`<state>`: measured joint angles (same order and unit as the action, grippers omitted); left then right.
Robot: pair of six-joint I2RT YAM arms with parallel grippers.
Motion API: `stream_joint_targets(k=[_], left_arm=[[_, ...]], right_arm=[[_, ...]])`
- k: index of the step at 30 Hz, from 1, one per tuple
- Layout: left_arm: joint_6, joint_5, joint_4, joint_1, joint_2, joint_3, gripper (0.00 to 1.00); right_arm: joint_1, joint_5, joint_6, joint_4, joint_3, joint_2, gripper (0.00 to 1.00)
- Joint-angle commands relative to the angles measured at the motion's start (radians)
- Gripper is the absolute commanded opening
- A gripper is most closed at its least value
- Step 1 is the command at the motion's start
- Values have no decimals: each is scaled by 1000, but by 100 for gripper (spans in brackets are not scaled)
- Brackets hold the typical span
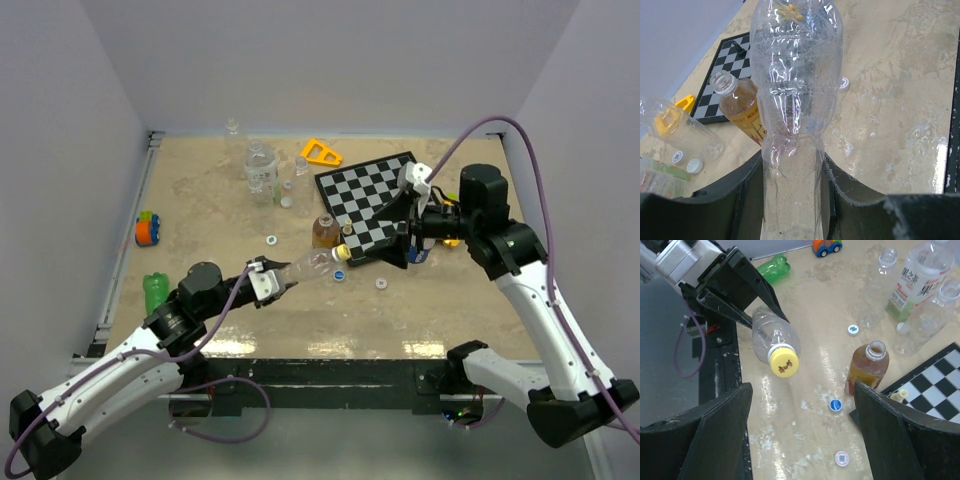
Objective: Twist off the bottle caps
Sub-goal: Unscrew the bottle cap from the plastic bottle.
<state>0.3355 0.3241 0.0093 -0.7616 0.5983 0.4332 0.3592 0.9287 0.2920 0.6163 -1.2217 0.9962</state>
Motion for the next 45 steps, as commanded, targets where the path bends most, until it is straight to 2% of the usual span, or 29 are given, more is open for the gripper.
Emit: stream_joint_targets(k=[1, 7, 16, 26, 45], left_arm=[[10, -31, 60, -7, -25, -11, 0], [13, -51, 55, -5, -35, -14, 0], [10, -53, 55, -5, -32, -16, 0], [8, -51, 57, -7, -32, -16, 0], [8, -46, 60, -5, -28, -19, 0]], right_arm=[[-3, 28, -224, -110, -2, 39, 86], [-3, 179, -240, -99, -1, 76, 87], [-3, 119, -278, -139, 33, 87, 87], [0, 140, -286, -153, 59, 119, 87], [86, 99, -264, -109, -12, 212, 86]])
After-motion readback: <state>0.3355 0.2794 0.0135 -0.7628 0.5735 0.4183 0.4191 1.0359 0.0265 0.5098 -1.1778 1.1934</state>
